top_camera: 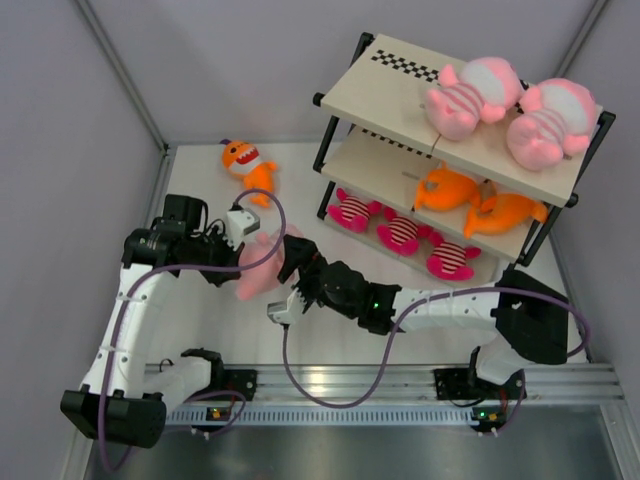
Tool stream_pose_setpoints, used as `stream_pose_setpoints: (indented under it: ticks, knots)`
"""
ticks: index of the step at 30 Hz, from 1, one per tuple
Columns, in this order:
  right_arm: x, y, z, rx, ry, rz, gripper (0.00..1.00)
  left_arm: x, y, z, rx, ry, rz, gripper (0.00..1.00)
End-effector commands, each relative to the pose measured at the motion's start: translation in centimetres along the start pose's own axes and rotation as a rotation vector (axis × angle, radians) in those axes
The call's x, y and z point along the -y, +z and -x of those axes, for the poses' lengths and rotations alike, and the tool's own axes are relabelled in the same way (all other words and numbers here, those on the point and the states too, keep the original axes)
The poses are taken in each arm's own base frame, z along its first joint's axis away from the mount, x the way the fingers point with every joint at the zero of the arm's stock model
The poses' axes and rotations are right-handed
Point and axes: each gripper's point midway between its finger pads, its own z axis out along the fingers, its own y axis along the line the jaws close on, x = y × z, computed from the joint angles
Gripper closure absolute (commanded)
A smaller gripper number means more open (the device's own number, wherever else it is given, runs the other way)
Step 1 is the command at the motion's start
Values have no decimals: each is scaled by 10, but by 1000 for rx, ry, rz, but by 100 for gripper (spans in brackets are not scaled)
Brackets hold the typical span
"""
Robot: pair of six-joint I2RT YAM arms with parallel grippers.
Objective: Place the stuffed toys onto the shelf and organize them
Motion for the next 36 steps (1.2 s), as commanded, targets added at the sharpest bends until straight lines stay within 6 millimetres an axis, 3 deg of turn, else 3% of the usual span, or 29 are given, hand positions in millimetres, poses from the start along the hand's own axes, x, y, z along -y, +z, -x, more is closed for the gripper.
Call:
stream_pose_setpoints:
  ticks: [1,5,9,16,18,19,21,22,24,25,27,32,36]
  knots:
    - [30,-9,-14,-46,-49,-113,6,3,-9,12,46,40,-14,100]
    - [24,-4,-11,-3,-13,-90,5,8,-11,21,75,38,-46,100]
    - [20,13,-9,13,27,-104,5,17,-16,26,103,41,-78,100]
    - [39,27,-14,58,176,-212,8,24,-16,34,128,16,-125,100]
    - [39,26,-8,83,229,-198,30,21,-16,33,120,13,-115,100]
    - [44,22,-6,94,315,-188,58,17,-15,31,105,10,-96,100]
    - [46,15,-3,109,417,-167,72,14,-15,30,92,0,-75,81]
    - [52,11,-2,121,471,-159,76,10,-16,31,86,-4,-55,52]
    - [47,-1,6,154,642,-77,86,9,-20,35,93,-33,-40,33]
    - [53,-6,10,171,697,-57,89,4,-27,42,107,-39,-10,14]
    - [57,-19,20,206,851,9,93,-4,-44,59,146,-49,53,2]
    - [80,-44,21,264,1236,65,100,-16,-80,83,226,-43,190,2]
    - [113,-58,-2,272,1475,28,100,-16,-99,104,294,-77,209,1]
